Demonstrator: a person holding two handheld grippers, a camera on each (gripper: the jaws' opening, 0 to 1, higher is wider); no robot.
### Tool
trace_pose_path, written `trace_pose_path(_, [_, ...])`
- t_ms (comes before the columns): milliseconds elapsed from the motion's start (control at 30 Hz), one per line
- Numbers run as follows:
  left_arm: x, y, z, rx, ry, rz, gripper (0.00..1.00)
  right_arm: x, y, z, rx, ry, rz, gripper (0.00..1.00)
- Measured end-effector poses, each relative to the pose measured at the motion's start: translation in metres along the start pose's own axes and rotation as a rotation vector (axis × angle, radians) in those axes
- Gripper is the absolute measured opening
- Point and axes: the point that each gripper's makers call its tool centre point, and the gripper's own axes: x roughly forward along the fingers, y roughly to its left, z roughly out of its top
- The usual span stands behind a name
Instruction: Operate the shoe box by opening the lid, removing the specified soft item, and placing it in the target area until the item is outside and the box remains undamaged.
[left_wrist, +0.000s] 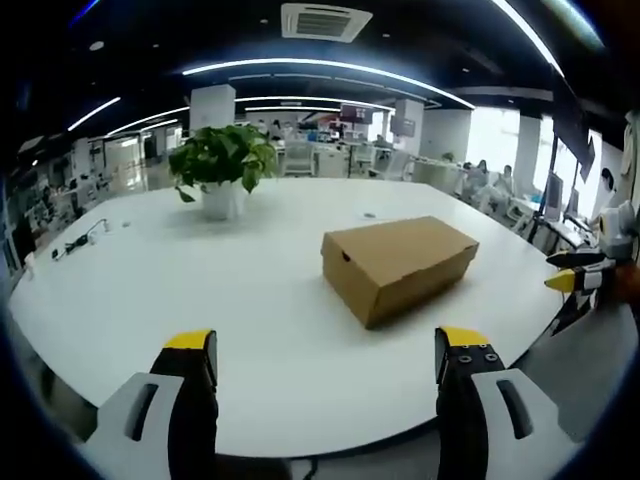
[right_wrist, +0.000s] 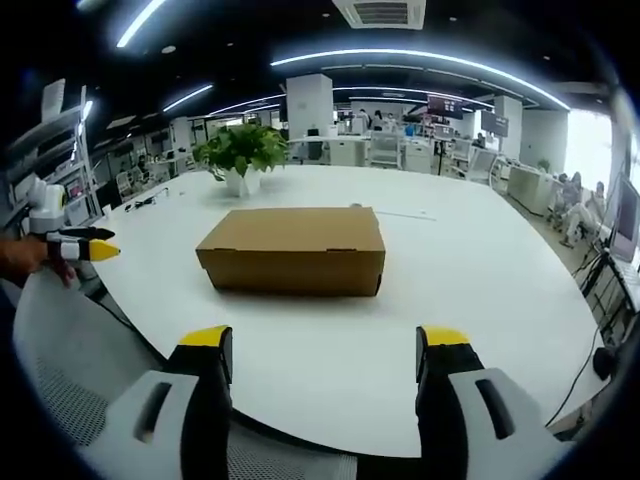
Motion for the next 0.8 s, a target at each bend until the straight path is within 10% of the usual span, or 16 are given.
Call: trace_pose_path(800, [-0.0001,0.0015,-0.0012,0.003,0.001,-0.001,0.93,-0.0002,0.0009,-0.0018,0.0,0.011,0.004,0.69])
